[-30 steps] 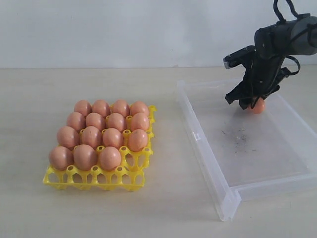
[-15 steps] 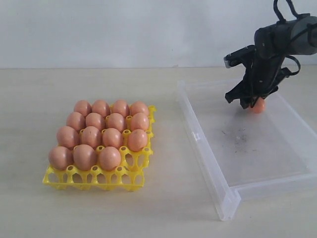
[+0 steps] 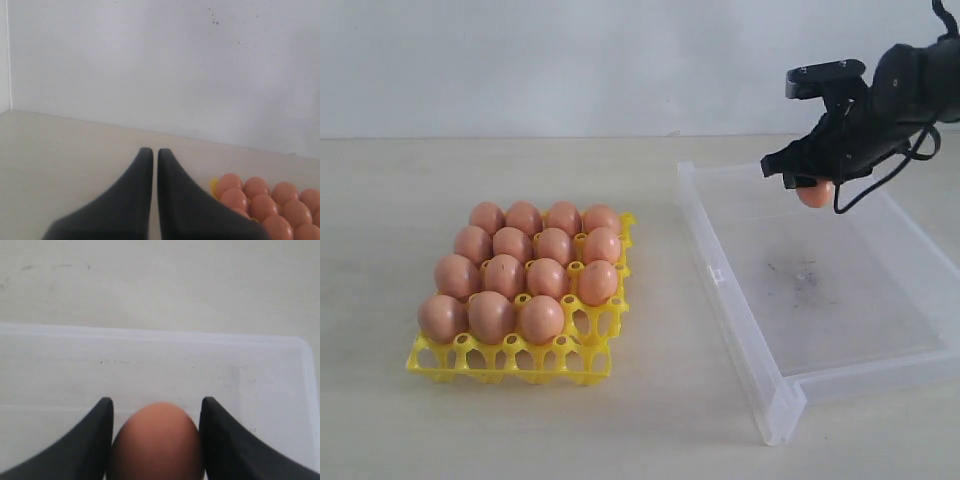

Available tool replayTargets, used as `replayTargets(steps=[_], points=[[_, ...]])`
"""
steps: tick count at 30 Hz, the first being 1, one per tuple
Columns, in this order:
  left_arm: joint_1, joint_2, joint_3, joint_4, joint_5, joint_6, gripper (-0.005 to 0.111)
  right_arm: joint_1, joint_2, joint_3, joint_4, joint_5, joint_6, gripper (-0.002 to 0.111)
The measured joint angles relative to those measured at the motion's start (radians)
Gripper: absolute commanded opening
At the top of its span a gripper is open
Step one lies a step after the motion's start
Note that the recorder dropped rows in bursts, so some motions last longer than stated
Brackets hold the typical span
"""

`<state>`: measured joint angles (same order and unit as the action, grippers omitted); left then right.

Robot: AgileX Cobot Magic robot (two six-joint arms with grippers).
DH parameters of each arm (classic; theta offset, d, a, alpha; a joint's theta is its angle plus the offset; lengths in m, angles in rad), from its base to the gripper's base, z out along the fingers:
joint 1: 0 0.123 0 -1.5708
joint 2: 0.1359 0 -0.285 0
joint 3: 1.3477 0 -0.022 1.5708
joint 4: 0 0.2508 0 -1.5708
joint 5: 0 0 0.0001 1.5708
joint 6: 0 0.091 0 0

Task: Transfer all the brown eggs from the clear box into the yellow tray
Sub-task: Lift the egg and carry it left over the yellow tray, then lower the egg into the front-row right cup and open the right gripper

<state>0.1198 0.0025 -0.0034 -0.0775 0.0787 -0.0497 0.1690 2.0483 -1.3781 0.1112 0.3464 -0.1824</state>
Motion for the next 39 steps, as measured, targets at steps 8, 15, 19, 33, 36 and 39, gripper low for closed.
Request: replayTargets(steps=[8,15,19,33,36,39], points=[[0.000,0.000,0.000,0.000,0.000,0.000,0.004,0.004,-0.117,0.326,0.033,-0.416,0.003,0.000],[0.000,0.000,0.000,0.000,0.000,0.000,0.004,0.087,-0.149,0.456,0.002,-0.634,0.044,0.000],[0.000,0.000,0.000,0.000,0.000,0.000,0.004,0.157,-0.149,0.476,-0.137,-0.747,0.182,0.000],[0.000,0.000,0.000,0.000,0.000,0.000,0.004,0.192,-0.151,0.478,-0.639,-1.095,0.605,0.000],[0.000,0.000,0.000,0.000,0.000,0.000,0.004,0.192,-0.151,0.478,-0.757,-1.216,0.670,0.000],[0.000,0.000,0.000,0.000,0.000,0.000,0.004,0.192,-0.153,0.478,-0.899,-1.322,0.751,0.000]])
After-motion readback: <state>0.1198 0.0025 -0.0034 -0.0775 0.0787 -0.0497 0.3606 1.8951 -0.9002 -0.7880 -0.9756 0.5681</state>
